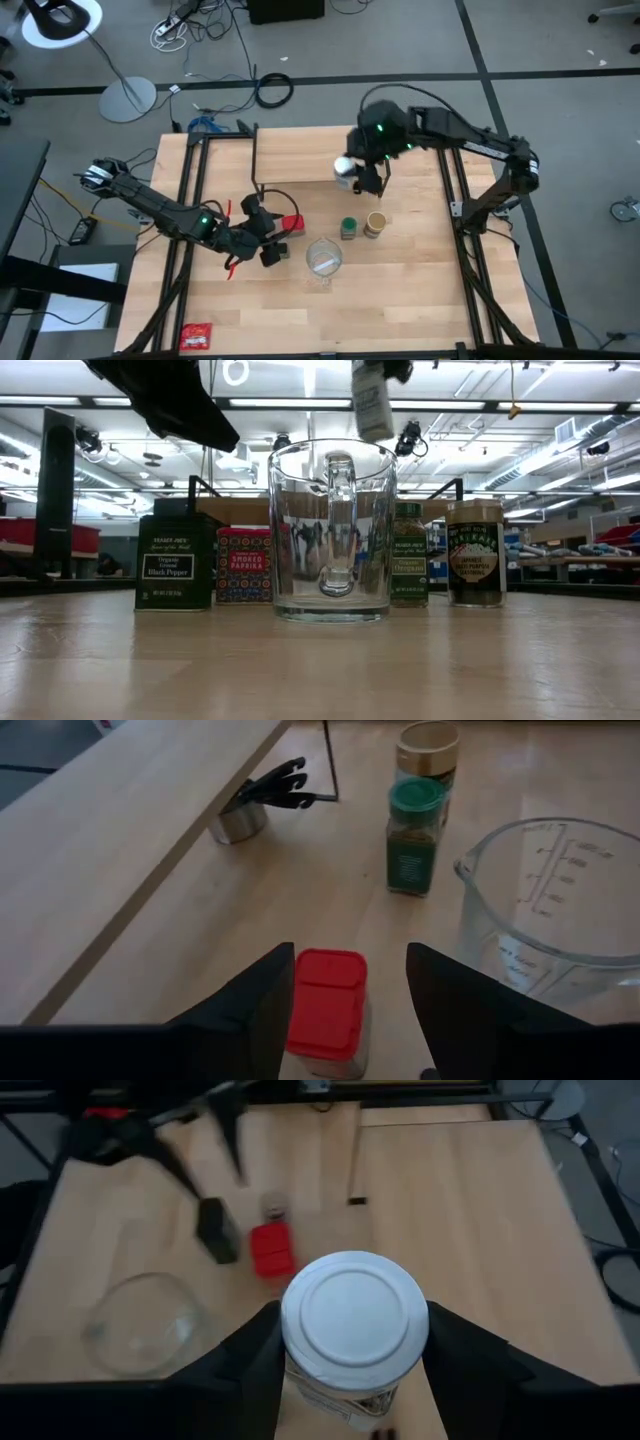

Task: Shelf spices
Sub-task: Remove the white seasoning bottle from the shelf, then move the shelf to the top center of the table

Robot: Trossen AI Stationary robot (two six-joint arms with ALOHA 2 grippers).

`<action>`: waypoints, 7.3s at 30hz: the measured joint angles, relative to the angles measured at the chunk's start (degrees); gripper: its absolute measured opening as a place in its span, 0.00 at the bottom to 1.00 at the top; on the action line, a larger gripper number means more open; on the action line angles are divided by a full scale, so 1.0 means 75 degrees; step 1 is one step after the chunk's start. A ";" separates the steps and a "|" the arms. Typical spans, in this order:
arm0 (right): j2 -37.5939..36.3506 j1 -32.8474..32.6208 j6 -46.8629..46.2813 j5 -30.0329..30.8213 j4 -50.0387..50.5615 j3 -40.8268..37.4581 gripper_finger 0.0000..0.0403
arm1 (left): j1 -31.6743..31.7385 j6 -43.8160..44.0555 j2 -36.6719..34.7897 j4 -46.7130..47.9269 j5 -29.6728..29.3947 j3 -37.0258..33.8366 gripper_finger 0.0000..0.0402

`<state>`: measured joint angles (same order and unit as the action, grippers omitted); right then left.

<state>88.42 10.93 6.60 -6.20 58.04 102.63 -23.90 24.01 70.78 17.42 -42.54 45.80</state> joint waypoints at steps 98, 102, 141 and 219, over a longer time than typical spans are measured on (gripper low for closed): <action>0.2117 -0.1072 -0.0200 -0.0737 -0.4480 -0.2998 0.60 | -0.0418 -0.0390 -0.0449 0.0862 -0.2085 0.1309 0.49; 0.1740 -0.1110 -0.0043 -0.0468 -0.4480 -0.2835 0.59 | -0.0414 -0.1045 -0.0449 0.0293 -0.2209 0.1309 0.49; -0.2997 -0.2007 -0.3646 0.9404 -0.2960 -0.6112 0.00 | 0.0308 0.2068 -0.2090 0.3511 -0.4483 0.0446 0.02; -0.5152 -0.1815 -0.3989 0.6136 -0.3543 -0.8174 0.64 | 0.1664 0.3773 -0.2326 0.1481 -0.1562 -0.1891 0.67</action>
<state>49.78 -2.68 -23.32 39.82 31.47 41.32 -11.42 52.31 53.34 28.53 -54.25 31.62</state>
